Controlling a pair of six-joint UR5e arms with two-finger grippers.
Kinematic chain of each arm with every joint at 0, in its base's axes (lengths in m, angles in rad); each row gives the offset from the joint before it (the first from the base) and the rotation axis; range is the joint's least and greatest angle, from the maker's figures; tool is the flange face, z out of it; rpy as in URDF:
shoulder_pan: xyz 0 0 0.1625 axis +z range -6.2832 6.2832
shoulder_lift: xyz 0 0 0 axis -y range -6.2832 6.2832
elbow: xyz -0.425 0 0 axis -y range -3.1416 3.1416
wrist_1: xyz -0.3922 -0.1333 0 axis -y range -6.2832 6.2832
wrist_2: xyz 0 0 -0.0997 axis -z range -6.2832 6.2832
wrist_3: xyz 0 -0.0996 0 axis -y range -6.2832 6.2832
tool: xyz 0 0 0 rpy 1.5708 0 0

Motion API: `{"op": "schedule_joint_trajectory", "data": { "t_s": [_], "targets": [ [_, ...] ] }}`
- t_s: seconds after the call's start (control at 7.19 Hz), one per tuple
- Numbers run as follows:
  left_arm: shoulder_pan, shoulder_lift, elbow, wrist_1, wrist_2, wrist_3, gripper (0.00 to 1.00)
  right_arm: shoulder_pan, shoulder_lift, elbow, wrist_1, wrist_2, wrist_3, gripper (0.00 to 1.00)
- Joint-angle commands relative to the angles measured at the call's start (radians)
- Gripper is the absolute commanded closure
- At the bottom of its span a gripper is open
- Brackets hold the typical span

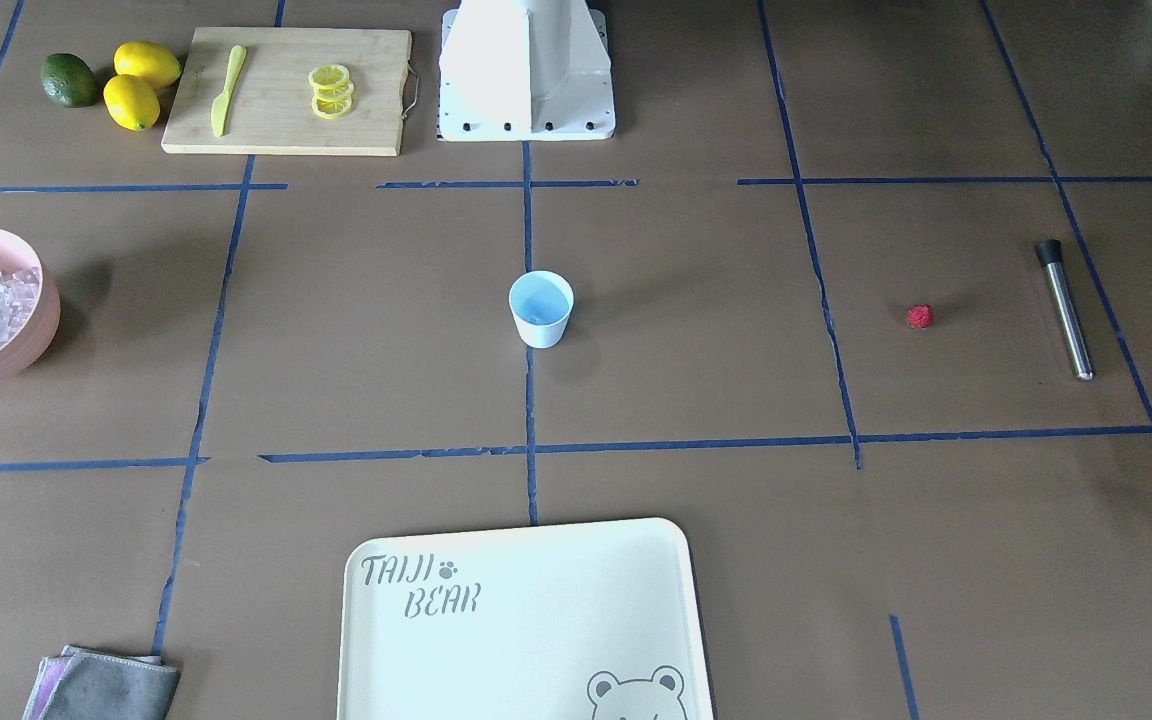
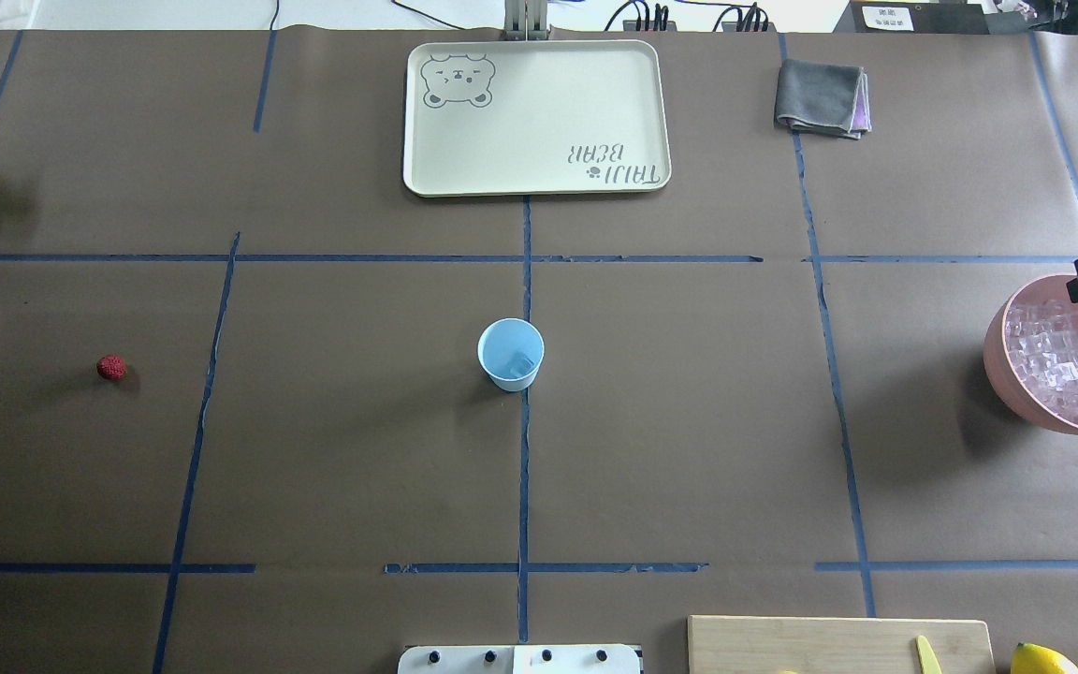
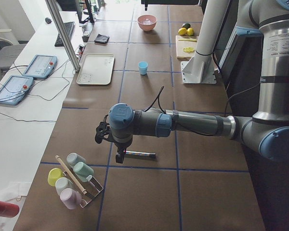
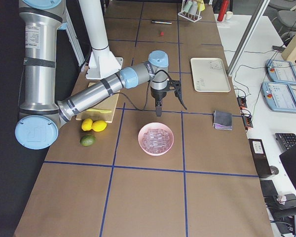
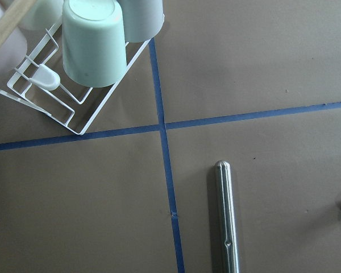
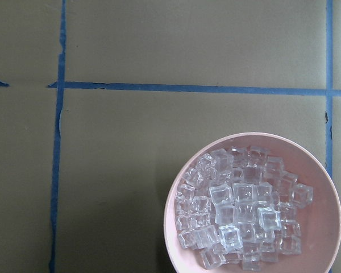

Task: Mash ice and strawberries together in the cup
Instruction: 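Move the empty right gripper back to the pink bowl, then lower the right gripper into the bowl and grasp another ice cube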

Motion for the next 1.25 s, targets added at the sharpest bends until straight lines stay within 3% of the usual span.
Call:
{"op": "schedule_joint_trajectory", "data": {
  "t_s": [0.0, 0.28, 0.83, 1.11],
  "targets": [
    [0.000, 0.003, -0.001, 0.002, 0.000, 0.000, 0.00, -0.028, -0.010, -0.077, 0.013, 0.000, 0.020, 0.01],
    [0.000, 0.005, -0.001, 0.000, 0.000, 0.000, 0.00, -0.080, -0.008, -0.113, 0.013, 0.000, 0.019, 0.02],
    [0.000, 0.005, -0.001, 0.000, 0.000, 0.000, 0.00, -0.089, -0.004, -0.183, 0.013, 0.000, -0.133, 0.26],
    [0.000, 0.003, 0.001, 0.000, 0.000, 0.000, 0.00, -0.089, 0.003, -0.199, 0.013, 0.000, -0.142, 0.31]
  ]
}}
